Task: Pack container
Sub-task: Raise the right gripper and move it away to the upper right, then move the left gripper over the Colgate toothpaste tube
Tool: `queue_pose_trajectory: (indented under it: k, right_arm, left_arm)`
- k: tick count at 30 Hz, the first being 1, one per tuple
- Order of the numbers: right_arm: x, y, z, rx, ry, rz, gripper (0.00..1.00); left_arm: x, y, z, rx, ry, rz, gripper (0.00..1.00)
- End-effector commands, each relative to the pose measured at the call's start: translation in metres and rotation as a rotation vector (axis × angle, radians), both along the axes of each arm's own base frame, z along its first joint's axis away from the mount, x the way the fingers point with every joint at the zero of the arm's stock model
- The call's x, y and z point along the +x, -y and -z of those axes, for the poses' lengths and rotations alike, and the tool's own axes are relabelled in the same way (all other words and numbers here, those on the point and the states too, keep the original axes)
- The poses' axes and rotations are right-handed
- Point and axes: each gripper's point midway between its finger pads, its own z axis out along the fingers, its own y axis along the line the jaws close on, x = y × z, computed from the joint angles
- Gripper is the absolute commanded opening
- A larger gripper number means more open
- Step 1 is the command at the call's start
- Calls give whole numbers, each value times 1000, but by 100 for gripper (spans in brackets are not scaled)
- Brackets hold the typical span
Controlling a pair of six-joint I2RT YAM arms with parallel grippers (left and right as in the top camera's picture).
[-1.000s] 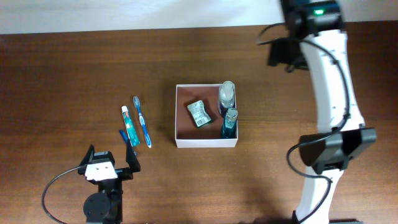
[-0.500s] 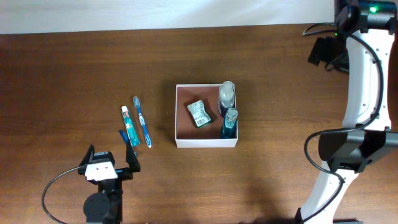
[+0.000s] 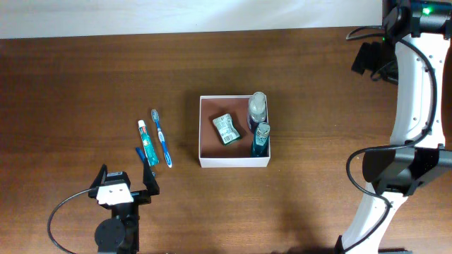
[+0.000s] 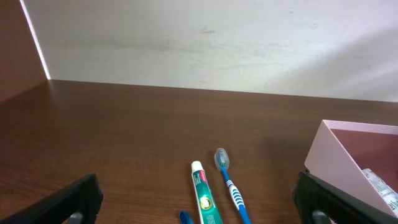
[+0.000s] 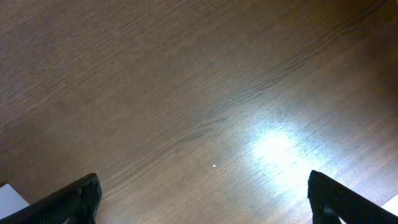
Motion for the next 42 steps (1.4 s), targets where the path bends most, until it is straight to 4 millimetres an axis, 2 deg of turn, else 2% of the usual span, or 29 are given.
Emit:
queue_pose_trajectory:
  k: [1, 8, 15, 21, 24, 31, 34, 36, 38, 42]
  right_arm:
    - [-3, 4, -12, -19, 27, 7, 98]
    - [-3, 4, -12, -19, 27, 7, 98]
    - [-3, 4, -12, -19, 27, 7, 98]
    - [-3, 4, -12, -19, 27, 7, 98]
    - [-3, 4, -12, -19, 27, 7, 98]
    - [-3, 3, -12, -19, 27, 7, 98]
    - [-3, 4, -12, -19, 27, 7, 98]
    - [-3, 4, -12, -19, 27, 7, 98]
    - [-3, 4, -12, -19, 27, 7, 98]
    - [-3, 4, -12, -19, 27, 7, 98]
  left_arm:
    - [0, -3, 0, -12, 7, -17, 99]
    - [0, -3, 0, -13, 7, -17, 99]
    - [1, 3, -22, -19, 96, 18, 99]
    - [-2, 8, -53, -23, 226, 52, 99]
    - [-5, 20, -71, -15, 295, 124, 99]
    - [-5, 25, -102, -8, 310, 151, 99]
    - [3, 25, -118, -3, 264, 150, 99]
    - [15, 24, -122, -4, 184, 138, 99]
    - [32, 24, -117, 29, 56, 133, 99]
    - [67, 28, -94, 37, -173, 148, 99]
